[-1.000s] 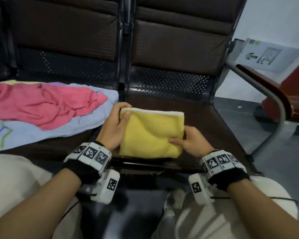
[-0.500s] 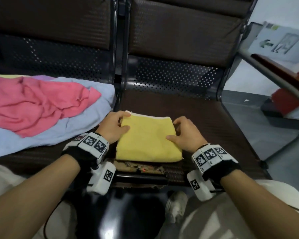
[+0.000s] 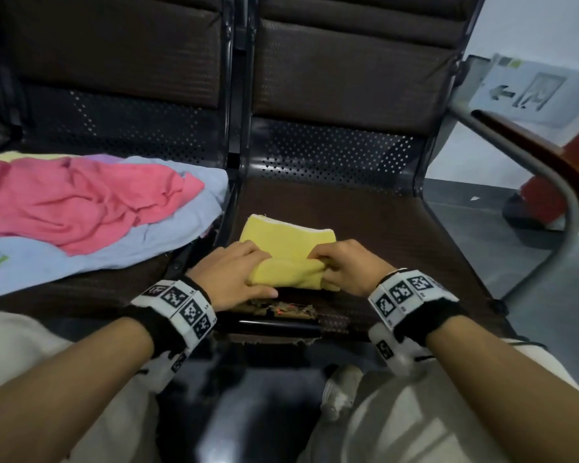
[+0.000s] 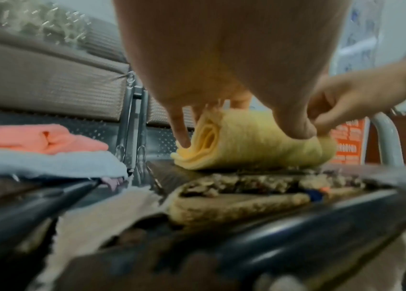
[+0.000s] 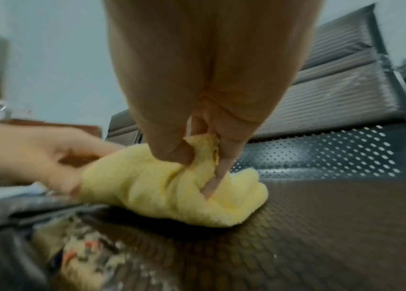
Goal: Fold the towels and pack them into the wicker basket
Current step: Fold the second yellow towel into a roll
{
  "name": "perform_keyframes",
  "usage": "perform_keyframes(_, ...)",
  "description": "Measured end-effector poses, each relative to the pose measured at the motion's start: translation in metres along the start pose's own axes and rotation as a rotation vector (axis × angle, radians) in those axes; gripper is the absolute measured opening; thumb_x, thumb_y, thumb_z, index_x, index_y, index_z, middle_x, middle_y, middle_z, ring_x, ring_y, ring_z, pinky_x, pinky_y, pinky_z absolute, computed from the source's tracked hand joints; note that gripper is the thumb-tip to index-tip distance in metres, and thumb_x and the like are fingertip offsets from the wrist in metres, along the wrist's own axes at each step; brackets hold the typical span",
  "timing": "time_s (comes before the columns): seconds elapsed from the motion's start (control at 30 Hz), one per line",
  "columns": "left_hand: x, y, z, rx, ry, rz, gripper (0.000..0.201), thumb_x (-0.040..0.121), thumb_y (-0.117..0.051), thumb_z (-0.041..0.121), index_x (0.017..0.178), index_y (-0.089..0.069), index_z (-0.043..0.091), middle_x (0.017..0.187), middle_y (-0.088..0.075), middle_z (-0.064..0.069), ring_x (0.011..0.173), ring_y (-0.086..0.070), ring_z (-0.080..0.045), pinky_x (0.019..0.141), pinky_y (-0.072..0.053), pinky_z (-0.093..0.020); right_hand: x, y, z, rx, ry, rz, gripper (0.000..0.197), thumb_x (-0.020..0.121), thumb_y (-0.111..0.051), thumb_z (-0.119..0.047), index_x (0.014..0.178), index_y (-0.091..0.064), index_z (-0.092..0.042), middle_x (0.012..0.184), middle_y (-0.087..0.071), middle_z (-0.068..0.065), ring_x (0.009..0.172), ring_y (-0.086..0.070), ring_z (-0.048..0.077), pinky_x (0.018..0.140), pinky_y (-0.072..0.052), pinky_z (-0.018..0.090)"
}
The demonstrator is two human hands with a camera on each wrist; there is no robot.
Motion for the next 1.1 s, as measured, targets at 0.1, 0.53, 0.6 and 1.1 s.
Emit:
perform_keyframes(0.1, 0.0, 0.003, -0.001, 0.15, -0.051, 0.066, 0.048, 0.083, -0.062, 0.037, 0.127, -0.049, 0.023, 0.124, -0.051, 0.005, 0.113, -0.053, -0.019, 0.091, -0.042, -0.036, -0.007, 0.005, 0.007, 0.091, -0.035, 0.048, 0.036, 0.083, -0.059, -0.011, 0.118, -0.063, -0.022, 0.111, -0.065, 0.001, 0.106, -0.057, 0.018, 0.089, -0.045, 0.027)
perform_keyframes(0.53, 0.037, 0.038, -0.011, -0.313, 0.042, 0.016, 0.02, 0.089, -0.05, 0.005, 0.108, -0.052, 0.012, 0.086, -0.051, 0.006, 0.081, -0.049, -0.011, 0.061, -0.032, -0.014, 0.013, 0.026, 0.025, 0.131, -0.153, -0.012, 0.039, 0.084, -0.065, -0.03, 0.12, -0.054, -0.019, 0.101, -0.056, -0.002, 0.093, -0.054, 0.017, 0.069, -0.038, 0.025)
perform_keyframes(0.6, 0.05, 0.04, -0.015, -0.265, 0.068, -0.018, 0.013, 0.091, -0.047, 0.005, 0.103, -0.049, 0.009, 0.082, -0.045, 0.004, 0.083, -0.049, -0.02, 0.064, -0.029, -0.023, 0.027, 0.03, 0.03, 0.183, -0.182, 0.034, 0.032, 0.086, -0.062, -0.029, 0.116, -0.056, -0.019, 0.097, -0.058, -0.003, 0.088, -0.056, 0.014, 0.062, -0.038, 0.021)
perform_keyframes(1.1, 0.097, 0.022, -0.056, -0.096, 0.162, -0.3, 0.045, 0.095, -0.05, 0.034, 0.137, -0.044, 0.019, 0.135, -0.031, -0.007, 0.125, -0.039, -0.024, 0.11, -0.029, -0.038, 0.084, 0.018, 0.085, 0.204, -0.506, -0.391, 0.053, 0.08, -0.058, -0.064, 0.088, -0.064, -0.012, 0.075, -0.07, -0.001, 0.065, -0.065, 0.015, 0.051, -0.049, 0.025)
Point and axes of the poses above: each hand's wrist, its own x-axis towards the middle knuckle, its own y-axis out of the back of the hand, z = x × y, the point moved 1 cm from there along x, towards the middle knuckle
